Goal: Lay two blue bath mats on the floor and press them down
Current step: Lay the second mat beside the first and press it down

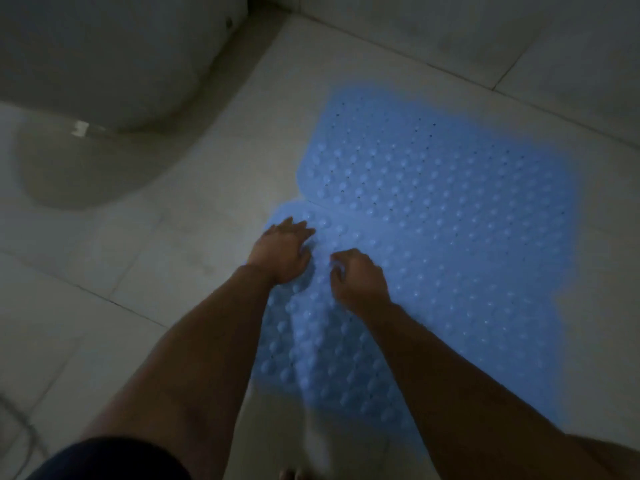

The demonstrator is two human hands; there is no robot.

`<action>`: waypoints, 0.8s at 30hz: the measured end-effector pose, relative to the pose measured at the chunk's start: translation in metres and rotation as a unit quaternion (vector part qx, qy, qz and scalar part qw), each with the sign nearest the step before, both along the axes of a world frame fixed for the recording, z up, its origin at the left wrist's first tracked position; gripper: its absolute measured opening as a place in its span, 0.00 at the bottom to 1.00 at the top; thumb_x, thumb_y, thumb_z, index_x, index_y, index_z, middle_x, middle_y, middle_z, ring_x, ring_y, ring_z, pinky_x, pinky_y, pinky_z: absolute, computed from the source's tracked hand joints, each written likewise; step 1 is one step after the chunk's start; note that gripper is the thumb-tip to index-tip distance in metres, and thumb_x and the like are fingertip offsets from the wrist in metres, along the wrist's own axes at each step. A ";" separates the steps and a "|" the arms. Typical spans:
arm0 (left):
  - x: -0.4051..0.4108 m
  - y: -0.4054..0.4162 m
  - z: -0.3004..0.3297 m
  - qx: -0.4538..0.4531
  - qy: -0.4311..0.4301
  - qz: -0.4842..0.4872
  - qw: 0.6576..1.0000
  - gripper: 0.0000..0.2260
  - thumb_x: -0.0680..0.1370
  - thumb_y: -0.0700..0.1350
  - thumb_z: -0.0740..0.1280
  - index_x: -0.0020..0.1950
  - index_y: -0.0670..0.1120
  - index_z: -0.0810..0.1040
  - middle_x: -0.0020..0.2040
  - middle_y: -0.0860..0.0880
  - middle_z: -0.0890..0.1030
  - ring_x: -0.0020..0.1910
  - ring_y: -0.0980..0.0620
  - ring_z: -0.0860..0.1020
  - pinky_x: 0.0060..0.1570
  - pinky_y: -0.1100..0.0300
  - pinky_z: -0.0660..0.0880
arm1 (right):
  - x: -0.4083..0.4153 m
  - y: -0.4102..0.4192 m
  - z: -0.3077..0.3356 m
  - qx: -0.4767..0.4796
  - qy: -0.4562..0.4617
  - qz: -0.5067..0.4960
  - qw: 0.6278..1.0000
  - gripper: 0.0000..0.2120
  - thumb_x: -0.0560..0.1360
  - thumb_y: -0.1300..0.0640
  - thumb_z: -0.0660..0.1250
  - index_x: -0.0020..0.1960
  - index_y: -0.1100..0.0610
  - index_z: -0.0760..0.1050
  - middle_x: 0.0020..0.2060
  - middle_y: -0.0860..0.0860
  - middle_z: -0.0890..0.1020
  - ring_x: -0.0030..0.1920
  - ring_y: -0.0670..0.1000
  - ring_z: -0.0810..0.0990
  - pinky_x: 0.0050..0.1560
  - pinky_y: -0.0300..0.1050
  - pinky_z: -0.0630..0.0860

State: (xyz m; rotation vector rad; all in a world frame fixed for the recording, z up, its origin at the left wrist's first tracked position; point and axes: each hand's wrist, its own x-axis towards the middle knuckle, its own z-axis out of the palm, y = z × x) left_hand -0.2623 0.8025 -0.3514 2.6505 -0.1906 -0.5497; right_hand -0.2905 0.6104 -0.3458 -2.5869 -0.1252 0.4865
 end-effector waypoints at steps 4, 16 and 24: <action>-0.029 0.040 0.002 0.028 -0.082 0.093 0.992 0.31 0.73 0.55 0.49 0.71 0.49 0.77 0.71 0.46 0.77 0.76 0.39 0.68 0.74 0.41 0.66 | -0.029 0.068 -0.023 -0.068 0.015 0.098 0.993 0.28 0.80 0.47 0.54 0.78 0.53 0.62 0.79 0.55 0.62 0.80 0.56 0.55 0.77 0.61 0.54; -0.080 0.089 -0.055 0.065 -0.131 0.137 0.980 0.23 0.80 0.49 0.56 0.75 0.48 0.71 0.76 0.45 0.70 0.80 0.40 0.58 0.75 0.38 0.61 | -0.072 0.117 -0.072 -0.118 -0.082 0.079 0.986 0.40 0.80 0.34 0.47 0.82 0.59 0.49 0.82 0.57 0.47 0.81 0.56 0.41 0.76 0.70 0.44; -0.106 0.071 -0.021 0.075 -0.094 0.077 0.990 0.25 0.81 0.51 0.53 0.76 0.47 0.70 0.76 0.43 0.70 0.80 0.40 0.59 0.75 0.39 0.63 | -0.017 0.087 -0.013 0.037 0.159 0.073 0.984 0.27 0.83 0.49 0.56 0.80 0.55 0.57 0.81 0.54 0.57 0.81 0.53 0.54 0.80 0.57 0.49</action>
